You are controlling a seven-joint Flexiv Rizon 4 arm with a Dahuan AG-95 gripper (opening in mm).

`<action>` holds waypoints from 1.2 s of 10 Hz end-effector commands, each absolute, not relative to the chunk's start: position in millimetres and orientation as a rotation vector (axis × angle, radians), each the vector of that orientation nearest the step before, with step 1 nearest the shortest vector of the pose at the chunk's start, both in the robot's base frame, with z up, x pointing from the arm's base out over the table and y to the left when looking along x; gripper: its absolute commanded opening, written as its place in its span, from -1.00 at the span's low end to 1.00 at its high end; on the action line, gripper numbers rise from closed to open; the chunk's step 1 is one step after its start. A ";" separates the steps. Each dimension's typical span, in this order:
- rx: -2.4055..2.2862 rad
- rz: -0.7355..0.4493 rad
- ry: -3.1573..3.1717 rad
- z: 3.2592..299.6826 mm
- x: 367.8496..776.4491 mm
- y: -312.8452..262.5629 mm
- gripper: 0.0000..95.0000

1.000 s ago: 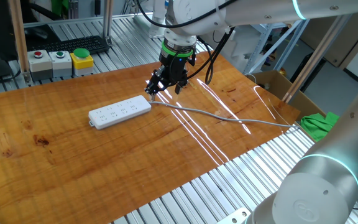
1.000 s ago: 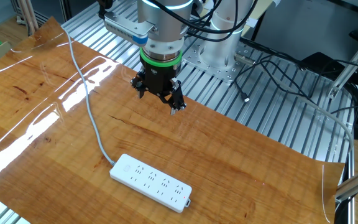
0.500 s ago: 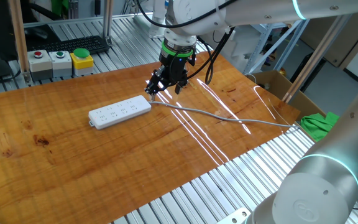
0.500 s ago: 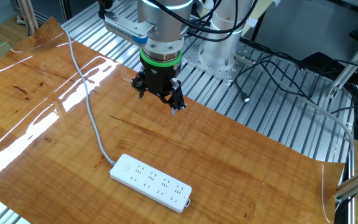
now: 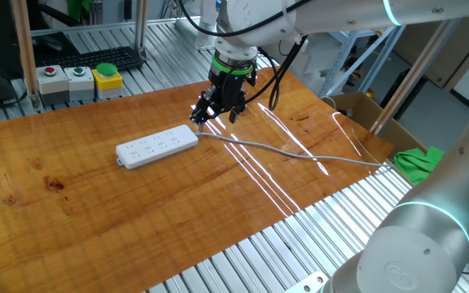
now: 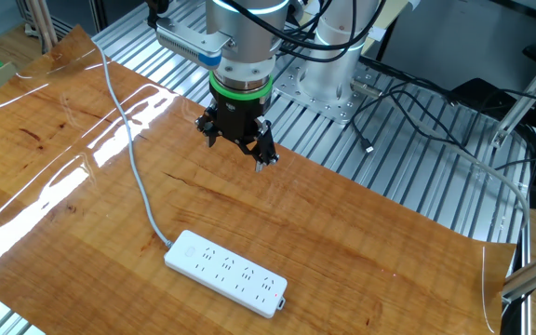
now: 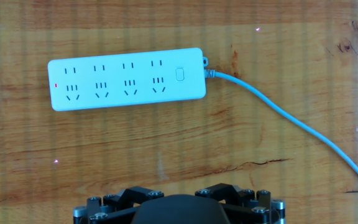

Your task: Turn off the power strip by pressing the button

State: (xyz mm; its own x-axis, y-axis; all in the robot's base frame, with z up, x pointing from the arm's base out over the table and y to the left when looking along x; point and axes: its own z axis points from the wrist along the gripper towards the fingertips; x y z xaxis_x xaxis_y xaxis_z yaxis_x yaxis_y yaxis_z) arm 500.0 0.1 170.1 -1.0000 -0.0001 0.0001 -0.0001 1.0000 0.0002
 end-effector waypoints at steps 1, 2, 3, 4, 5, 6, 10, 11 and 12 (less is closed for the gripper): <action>-0.020 -0.120 -3.170 169.9 500.0 0.1 -1.00; -0.020 -0.120 -3.170 169.7 500.0 0.2 -1.00; -0.020 -0.120 -3.170 169.7 499.9 0.3 -1.00; -0.020 -0.120 -3.170 169.7 499.9 0.3 -1.00; -0.020 -0.120 -3.170 169.7 499.9 0.3 -1.00; -0.020 -0.120 -3.170 169.7 499.8 0.3 -1.00; 0.008 -0.119 -3.174 166.5 500.9 1.4 -1.00; 0.016 -0.118 -3.174 163.5 502.2 2.2 -1.00; 0.015 -0.113 -3.173 157.9 506.8 3.3 -1.00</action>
State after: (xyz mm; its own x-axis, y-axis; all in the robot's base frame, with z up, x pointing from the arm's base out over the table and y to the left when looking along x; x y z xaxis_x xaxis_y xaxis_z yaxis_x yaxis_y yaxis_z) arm 507.0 2.6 155.8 -0.9992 -0.0073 -0.0381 -0.0098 0.9977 0.0669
